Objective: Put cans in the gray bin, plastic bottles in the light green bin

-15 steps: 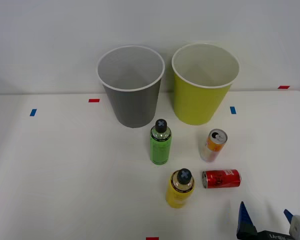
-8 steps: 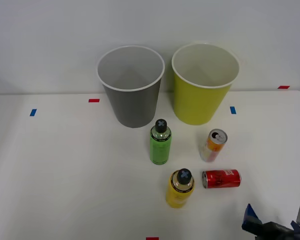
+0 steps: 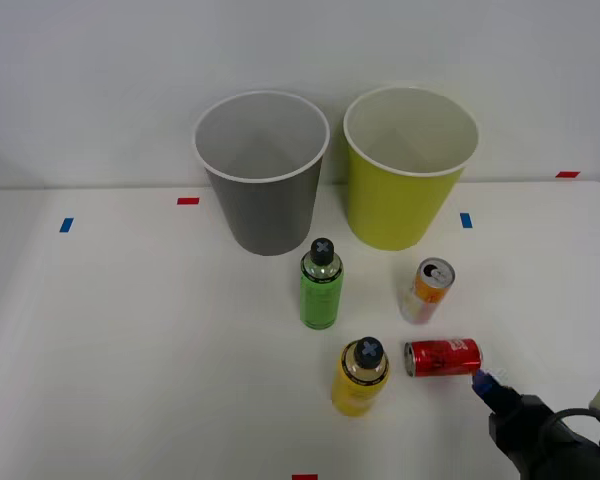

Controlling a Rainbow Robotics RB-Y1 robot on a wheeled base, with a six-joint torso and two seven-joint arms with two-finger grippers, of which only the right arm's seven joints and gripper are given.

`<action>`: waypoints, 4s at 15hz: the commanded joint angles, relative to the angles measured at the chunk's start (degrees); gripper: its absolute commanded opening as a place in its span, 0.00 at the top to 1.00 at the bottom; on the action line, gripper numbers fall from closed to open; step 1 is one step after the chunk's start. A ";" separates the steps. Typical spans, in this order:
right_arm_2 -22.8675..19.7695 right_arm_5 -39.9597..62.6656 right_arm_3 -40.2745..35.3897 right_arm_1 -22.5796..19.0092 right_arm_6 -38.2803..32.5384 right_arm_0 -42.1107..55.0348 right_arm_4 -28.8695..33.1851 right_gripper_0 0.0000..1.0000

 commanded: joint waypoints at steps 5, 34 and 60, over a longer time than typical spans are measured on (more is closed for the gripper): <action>0.05 14.67 0.01 0.34 -19.35 -12.60 -0.73 0.00; -3.81 28.29 20.75 -2.30 -27.52 -36.86 -4.77 0.00; 1.02 28.47 25.32 -3.26 -22.16 -39.67 4.46 1.00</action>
